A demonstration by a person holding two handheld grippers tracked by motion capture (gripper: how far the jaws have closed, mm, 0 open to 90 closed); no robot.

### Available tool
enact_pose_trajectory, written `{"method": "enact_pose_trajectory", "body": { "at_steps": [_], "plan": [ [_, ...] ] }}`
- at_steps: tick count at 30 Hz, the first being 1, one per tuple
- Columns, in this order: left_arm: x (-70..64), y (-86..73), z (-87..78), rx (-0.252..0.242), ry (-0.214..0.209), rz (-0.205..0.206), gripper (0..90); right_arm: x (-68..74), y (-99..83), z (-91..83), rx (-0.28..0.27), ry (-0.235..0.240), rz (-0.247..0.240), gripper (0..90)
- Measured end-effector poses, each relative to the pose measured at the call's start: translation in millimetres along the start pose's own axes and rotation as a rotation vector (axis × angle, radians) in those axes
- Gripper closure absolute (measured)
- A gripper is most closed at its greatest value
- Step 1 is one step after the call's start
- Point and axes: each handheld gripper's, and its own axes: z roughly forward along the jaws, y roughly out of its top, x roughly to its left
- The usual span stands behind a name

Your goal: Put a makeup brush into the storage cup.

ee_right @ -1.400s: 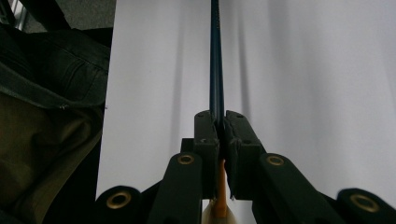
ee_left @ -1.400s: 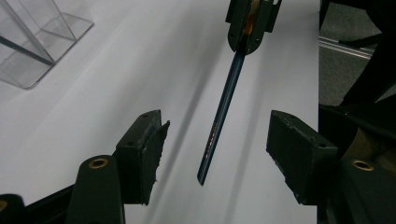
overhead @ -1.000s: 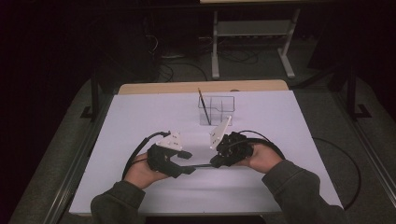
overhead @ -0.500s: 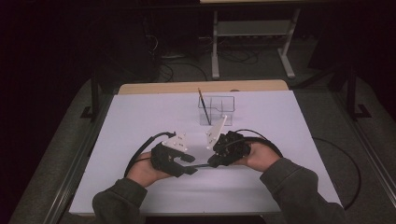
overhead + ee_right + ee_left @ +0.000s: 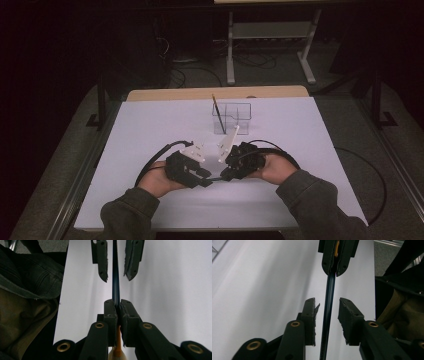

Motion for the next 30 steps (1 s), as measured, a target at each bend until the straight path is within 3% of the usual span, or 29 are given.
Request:
{"method": "enact_pose_trajectory", "body": {
  "at_steps": [9, 30],
  "plan": [
    [0.2, 1.7, 3.9, 0.025, -0.029, 0.013, 75.4, 1.3, 2.6, 2.9, 0.006, 0.003, -0.006, 83.2],
    [2.8, 4.3, 10.0, 0.079, -0.029, 0.015, 82.4, 2.6, 6.1, 6.9, 0.017, -0.001, -0.020, 83.1]
  ]
}}
